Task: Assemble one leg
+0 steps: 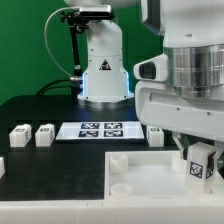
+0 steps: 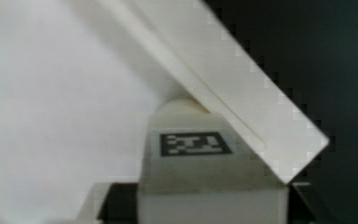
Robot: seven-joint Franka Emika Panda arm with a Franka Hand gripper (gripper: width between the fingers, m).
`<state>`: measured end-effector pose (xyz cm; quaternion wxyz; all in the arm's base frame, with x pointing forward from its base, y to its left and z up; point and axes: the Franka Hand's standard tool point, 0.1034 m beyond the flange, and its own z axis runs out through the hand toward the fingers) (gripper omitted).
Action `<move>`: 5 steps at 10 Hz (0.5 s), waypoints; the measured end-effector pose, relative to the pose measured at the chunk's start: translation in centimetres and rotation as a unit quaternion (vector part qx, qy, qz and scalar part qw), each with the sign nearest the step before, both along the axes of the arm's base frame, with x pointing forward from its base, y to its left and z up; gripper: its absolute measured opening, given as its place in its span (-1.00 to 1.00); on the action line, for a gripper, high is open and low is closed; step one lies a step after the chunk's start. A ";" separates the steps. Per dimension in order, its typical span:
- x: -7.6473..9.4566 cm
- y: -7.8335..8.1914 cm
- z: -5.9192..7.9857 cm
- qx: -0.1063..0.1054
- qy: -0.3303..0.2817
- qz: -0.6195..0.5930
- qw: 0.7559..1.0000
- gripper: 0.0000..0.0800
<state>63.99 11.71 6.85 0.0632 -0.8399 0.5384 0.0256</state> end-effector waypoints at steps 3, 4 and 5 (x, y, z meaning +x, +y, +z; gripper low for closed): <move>-0.2 0.0 -0.1 0.035 0.016 -0.217 0.975 -0.26; -0.2 0.1 -0.2 0.040 0.026 -0.264 0.963 -0.26; -0.2 0.0 -0.2 0.039 0.023 -0.242 0.969 -0.26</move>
Offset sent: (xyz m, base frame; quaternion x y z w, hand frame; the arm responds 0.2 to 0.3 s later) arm 0.0000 0.0000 0.0000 0.0000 0.0000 0.2667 0.9638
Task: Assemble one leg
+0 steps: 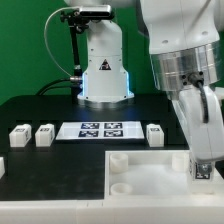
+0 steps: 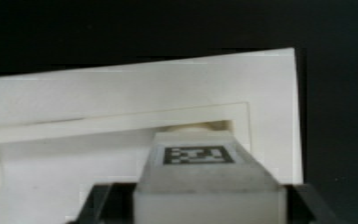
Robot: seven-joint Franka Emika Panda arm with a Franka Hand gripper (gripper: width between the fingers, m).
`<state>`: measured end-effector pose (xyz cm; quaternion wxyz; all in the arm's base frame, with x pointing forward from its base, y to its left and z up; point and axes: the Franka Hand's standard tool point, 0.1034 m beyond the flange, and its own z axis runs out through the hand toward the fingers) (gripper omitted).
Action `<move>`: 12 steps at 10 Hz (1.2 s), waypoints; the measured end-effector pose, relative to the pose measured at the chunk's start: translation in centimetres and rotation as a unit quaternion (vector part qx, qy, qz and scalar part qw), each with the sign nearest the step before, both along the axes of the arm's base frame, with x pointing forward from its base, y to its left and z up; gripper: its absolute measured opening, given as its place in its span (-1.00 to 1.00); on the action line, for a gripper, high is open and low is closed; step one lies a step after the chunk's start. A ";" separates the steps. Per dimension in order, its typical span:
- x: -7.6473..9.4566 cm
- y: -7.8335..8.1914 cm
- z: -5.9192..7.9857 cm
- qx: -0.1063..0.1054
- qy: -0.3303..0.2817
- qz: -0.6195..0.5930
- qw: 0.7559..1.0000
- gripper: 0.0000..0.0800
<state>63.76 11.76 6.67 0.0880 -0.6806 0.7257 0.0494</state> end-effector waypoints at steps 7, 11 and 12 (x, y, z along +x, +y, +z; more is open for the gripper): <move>-0.3 -0.1 -0.1 -0.022 -0.037 0.352 0.935 0.62; 0.1 0.7 0.3 -0.071 -0.067 0.619 0.779 0.62; 0.1 0.7 0.3 -0.070 -0.065 0.599 0.795 0.62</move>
Offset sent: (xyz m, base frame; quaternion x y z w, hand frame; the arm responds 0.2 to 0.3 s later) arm 0.0080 0.0016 0.0067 -0.0753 0.0333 -0.5468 0.8332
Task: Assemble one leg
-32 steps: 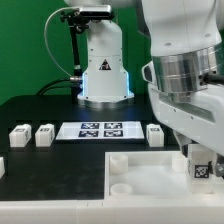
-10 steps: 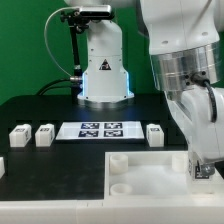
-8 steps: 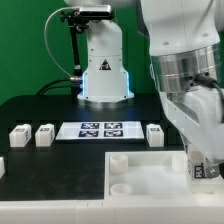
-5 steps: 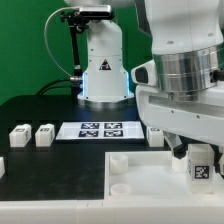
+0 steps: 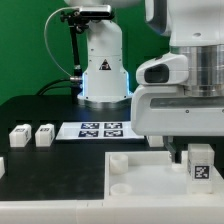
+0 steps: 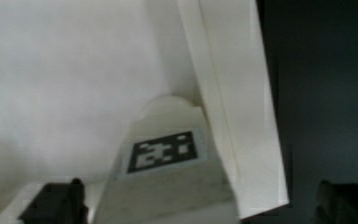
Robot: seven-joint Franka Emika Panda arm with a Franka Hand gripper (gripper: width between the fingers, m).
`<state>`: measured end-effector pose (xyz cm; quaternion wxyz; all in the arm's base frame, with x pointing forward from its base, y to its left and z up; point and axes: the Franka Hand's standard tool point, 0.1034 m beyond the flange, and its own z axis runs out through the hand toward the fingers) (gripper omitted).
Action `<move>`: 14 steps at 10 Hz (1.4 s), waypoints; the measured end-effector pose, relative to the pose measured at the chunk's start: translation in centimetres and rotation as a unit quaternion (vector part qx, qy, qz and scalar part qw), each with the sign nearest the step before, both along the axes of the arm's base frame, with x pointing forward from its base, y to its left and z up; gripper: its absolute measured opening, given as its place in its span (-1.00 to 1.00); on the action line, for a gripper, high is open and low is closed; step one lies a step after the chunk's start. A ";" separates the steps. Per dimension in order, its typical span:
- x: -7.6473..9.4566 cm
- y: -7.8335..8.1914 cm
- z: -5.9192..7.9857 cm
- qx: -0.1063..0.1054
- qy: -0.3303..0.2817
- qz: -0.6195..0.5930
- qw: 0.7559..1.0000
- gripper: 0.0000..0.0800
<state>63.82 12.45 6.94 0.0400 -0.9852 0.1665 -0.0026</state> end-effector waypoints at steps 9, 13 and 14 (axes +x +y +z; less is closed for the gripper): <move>-0.2 -3.8 0.1 -0.043 0.016 -0.298 0.953 -0.17; -0.2 -4.0 0.1 -0.045 0.016 -0.289 0.956 -0.17; -0.2 -3.9 0.1 -0.045 0.016 -0.288 0.956 0.09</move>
Offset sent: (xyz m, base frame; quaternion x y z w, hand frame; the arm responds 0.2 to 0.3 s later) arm 0.0110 0.0037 0.0032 0.0013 0.0074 0.2907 0.9568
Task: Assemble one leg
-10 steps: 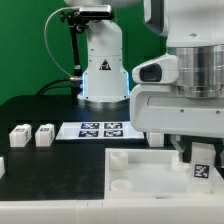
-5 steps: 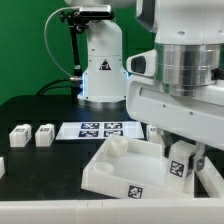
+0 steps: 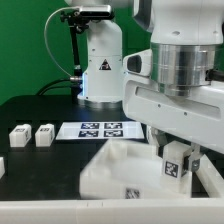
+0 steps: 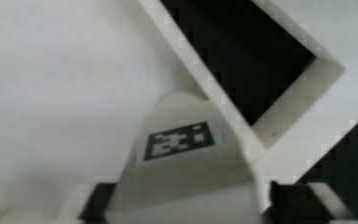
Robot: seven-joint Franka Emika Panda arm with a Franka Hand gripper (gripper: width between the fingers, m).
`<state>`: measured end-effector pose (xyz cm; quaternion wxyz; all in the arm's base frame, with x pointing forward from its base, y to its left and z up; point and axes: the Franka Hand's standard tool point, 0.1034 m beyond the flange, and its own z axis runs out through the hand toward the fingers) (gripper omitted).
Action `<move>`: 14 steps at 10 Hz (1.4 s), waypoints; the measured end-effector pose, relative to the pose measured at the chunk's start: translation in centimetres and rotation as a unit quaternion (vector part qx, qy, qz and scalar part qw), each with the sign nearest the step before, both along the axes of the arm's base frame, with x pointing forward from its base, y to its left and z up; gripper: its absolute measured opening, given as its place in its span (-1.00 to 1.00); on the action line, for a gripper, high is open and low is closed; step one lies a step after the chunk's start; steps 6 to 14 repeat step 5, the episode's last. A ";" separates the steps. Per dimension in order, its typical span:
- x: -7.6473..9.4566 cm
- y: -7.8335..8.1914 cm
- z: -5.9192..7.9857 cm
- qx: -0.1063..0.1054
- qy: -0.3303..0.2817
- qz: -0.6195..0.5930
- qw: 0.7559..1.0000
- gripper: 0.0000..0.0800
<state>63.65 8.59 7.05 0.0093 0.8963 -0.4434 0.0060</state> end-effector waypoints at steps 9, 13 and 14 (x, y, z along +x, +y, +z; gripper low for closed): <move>0.7 1.1 3.1 0.010 -0.018 0.044 0.999 0.62; 0.7 1.1 3.1 0.010 -0.018 0.044 0.999 0.62; 0.7 1.1 3.1 0.010 -0.018 0.044 0.999 0.62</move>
Offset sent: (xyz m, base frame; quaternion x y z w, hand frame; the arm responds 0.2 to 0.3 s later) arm -0.0083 0.0085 0.0307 0.0040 -0.0300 -0.0366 0.9989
